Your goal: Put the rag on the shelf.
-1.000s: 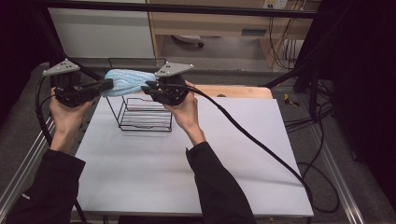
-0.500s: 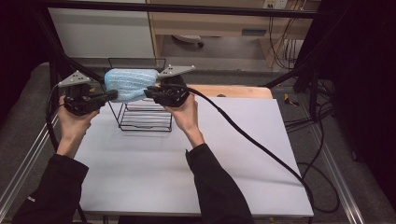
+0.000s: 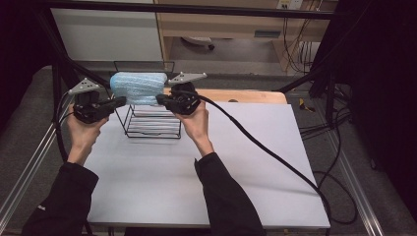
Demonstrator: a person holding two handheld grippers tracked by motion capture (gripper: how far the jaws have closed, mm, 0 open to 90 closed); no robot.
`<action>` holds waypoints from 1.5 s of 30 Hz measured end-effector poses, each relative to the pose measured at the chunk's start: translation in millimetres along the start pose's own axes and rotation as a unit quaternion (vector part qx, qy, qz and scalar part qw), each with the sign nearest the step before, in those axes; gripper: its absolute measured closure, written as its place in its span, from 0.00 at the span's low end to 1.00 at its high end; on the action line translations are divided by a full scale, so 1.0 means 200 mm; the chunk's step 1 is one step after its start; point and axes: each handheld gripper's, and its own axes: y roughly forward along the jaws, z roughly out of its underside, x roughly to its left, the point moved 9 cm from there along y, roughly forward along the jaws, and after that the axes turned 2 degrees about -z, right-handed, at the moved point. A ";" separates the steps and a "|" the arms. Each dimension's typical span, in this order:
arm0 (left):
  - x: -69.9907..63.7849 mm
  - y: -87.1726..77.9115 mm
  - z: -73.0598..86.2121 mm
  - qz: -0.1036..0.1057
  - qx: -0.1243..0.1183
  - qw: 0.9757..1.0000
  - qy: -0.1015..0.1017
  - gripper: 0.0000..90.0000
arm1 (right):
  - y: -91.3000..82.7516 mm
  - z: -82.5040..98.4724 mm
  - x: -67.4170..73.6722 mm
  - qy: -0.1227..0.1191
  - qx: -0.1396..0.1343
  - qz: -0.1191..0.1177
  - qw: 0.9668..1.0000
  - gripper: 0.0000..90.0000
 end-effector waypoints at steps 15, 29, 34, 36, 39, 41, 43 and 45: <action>-0.08 -0.16 -0.05 0.015 -0.026 1.000 0.004 0.79 | -0.14 -0.04 0.07 -0.023 -0.021 -0.013 0.999 0.65; -0.12 -0.22 0.12 0.009 0.002 1.000 0.014 0.38 | -0.41 0.11 -0.01 -0.005 -0.010 0.013 1.000 0.20; -0.16 -0.18 0.27 0.020 0.024 0.999 0.014 0.28 | -0.52 0.27 -0.07 0.002 0.006 0.024 1.000 0.10; -0.18 -0.15 0.34 0.024 0.030 0.999 0.013 0.25 | -0.56 0.33 -0.10 0.009 0.009 0.029 1.000 0.07; -0.21 -0.12 0.43 0.034 0.036 0.999 0.011 0.21 | -0.64 0.46 -0.16 0.023 0.017 0.037 0.999 0.05; -0.22 -0.11 0.48 0.039 0.041 0.998 0.012 0.19 | -0.69 0.55 -0.19 0.034 0.023 0.041 0.998 0.03; -0.23 -0.09 0.53 0.041 0.044 0.998 0.015 0.18 | -0.74 0.62 -0.22 0.046 0.024 0.043 0.998 0.03; -0.25 -0.08 0.58 0.047 0.045 0.998 0.012 0.17 | -0.79 0.71 -0.25 0.062 0.026 0.047 0.997 0.02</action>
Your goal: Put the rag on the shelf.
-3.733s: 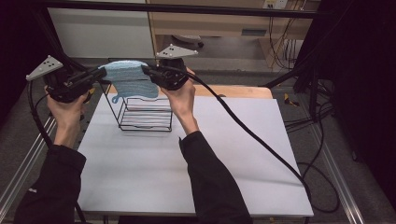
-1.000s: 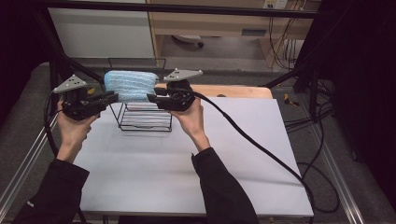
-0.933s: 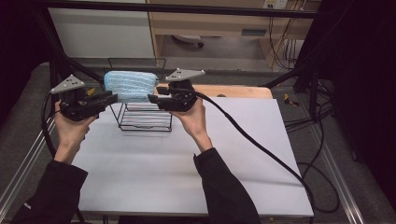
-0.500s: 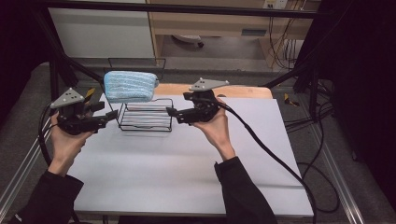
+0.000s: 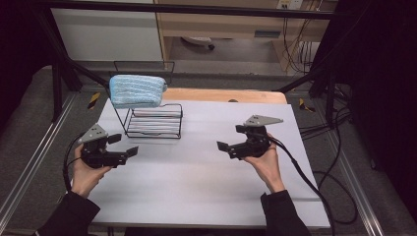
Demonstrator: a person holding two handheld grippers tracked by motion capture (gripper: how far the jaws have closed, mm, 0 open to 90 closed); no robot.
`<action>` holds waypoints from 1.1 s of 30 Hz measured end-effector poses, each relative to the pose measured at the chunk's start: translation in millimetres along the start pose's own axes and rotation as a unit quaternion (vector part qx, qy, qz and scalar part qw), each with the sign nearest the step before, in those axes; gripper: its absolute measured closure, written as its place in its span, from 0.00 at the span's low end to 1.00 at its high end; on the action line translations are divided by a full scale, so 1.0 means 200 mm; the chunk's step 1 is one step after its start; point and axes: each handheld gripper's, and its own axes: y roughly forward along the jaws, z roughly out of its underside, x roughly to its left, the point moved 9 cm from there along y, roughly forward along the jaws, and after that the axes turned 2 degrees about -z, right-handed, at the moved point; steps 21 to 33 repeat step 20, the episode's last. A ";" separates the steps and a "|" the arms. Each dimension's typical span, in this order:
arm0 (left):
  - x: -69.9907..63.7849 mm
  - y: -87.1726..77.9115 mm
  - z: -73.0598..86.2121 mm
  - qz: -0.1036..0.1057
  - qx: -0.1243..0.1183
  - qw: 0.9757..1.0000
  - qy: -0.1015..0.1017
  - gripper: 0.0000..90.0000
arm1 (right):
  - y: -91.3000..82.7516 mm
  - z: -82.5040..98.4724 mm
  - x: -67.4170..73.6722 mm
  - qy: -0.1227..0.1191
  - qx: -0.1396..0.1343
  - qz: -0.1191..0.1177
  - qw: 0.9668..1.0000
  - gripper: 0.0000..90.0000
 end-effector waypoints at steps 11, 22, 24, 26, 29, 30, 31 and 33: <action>-0.05 0.10 0.20 0.021 0.027 0.999 0.003 0.16 | -0.17 0.41 -0.16 0.034 0.030 0.010 0.999 0.01; -0.07 0.14 0.26 0.021 0.038 0.999 0.009 0.17 | -0.23 0.57 -0.20 0.042 0.036 0.012 0.998 0.00; -0.07 0.14 0.26 0.021 0.038 0.999 0.009 0.17 | -0.23 0.57 -0.20 0.042 0.036 0.012 0.998 0.00; -0.07 0.14 0.26 0.021 0.038 0.999 0.009 0.17 | -0.23 0.57 -0.20 0.042 0.036 0.012 0.998 0.00; -0.07 0.14 0.26 0.021 0.038 0.999 0.009 0.17 | -0.23 0.57 -0.20 0.042 0.036 0.012 0.998 0.00; -0.07 0.14 0.26 0.021 0.038 0.999 0.009 0.17 | -0.23 0.57 -0.20 0.042 0.036 0.012 0.998 0.00; -0.07 0.14 0.26 0.021 0.038 0.999 0.009 0.17 | -0.23 0.57 -0.20 0.042 0.036 0.012 0.998 0.00; -0.07 0.14 0.26 0.021 0.038 0.999 0.009 0.17 | -0.23 0.57 -0.20 0.042 0.036 0.012 0.998 0.00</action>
